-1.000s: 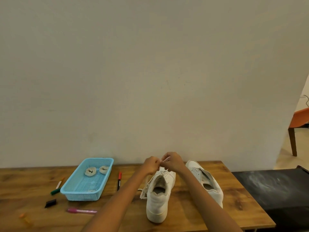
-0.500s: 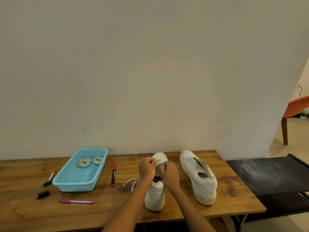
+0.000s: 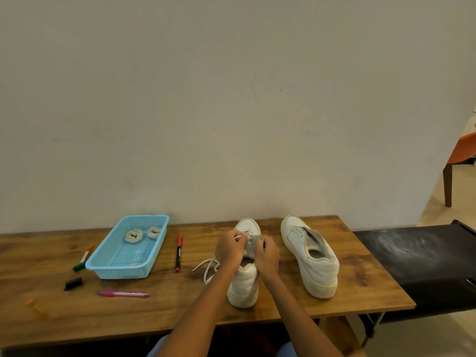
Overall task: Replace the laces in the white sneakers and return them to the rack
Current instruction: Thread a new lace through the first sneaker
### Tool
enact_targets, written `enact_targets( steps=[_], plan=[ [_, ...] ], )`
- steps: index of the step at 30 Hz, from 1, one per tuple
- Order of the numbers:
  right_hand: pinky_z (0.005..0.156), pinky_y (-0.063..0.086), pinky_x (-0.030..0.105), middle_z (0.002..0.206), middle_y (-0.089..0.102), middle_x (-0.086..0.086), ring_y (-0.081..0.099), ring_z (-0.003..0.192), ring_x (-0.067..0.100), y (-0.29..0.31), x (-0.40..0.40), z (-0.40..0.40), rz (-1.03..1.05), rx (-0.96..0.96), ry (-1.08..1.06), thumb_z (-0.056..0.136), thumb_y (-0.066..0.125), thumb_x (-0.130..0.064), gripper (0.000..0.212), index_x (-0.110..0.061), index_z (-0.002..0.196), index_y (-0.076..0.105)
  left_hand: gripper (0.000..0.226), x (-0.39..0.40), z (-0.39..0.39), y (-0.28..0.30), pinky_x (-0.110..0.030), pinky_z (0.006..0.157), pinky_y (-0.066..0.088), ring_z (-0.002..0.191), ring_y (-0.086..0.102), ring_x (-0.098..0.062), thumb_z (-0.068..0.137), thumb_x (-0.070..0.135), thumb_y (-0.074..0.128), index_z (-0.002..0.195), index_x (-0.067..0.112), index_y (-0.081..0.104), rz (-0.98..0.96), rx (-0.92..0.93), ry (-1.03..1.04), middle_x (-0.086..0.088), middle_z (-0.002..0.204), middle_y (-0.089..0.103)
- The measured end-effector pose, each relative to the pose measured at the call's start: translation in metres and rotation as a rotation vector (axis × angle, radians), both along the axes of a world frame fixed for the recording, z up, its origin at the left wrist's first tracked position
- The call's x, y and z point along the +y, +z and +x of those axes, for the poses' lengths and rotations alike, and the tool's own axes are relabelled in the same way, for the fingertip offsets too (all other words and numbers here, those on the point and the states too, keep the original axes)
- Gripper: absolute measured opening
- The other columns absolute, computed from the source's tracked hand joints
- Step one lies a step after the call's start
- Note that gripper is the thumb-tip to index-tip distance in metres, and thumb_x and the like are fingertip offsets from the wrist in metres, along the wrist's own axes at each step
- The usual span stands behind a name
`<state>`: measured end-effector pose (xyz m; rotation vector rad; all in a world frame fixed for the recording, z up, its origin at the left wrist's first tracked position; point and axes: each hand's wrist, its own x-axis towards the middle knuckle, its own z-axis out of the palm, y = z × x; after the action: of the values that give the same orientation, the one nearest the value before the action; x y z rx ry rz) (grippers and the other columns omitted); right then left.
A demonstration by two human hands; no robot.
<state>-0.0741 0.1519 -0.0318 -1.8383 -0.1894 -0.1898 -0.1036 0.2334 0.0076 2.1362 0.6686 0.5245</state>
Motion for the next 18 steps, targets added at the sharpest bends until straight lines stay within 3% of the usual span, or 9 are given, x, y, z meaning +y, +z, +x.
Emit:
enact_targets(
  steps=[5, 15, 18],
  plan=[
    [0.069, 0.043, 0.029, 0.077, 0.055, -0.002, 0.054, 0.077, 0.016, -0.002, 0.001, 0.000, 0.028, -0.011, 0.012, 0.085, 0.037, -0.035, 0.029, -0.014, 0.081, 0.057, 0.022, 0.000, 0.006, -0.003, -0.024, 0.064, 0.042, 0.088, 0.063, -0.019, 0.091, 0.030, 0.056, 0.096, 0.015, 0.071, 0.054, 0.063, -0.006, -0.002, 0.096, 0.071],
    [0.067, 0.043, 0.029, 0.079, 0.057, 0.000, 0.054, 0.077, 0.018, -0.010, 0.000, 0.006, 0.019, -0.014, 0.038, 0.094, 0.045, -0.024, 0.022, -0.014, 0.080, 0.059, 0.024, -0.001, 0.012, -0.007, -0.025, 0.066, 0.043, 0.092, 0.063, -0.020, 0.093, 0.028, 0.053, 0.102, 0.013, 0.071, 0.059, 0.079, 0.034, -0.003, 0.100, 0.070],
    [0.067, 0.044, 0.028, 0.079, 0.058, 0.000, 0.054, 0.077, 0.016, -0.009, 0.001, 0.005, 0.036, -0.017, 0.033, 0.085, 0.040, -0.035, 0.029, -0.014, 0.081, 0.060, 0.025, -0.001, 0.014, -0.009, -0.027, 0.069, 0.046, 0.091, 0.063, -0.020, 0.093, 0.030, 0.053, 0.100, 0.013, 0.070, 0.085, 0.124, 0.020, -0.004, 0.099, 0.070]
  ],
)
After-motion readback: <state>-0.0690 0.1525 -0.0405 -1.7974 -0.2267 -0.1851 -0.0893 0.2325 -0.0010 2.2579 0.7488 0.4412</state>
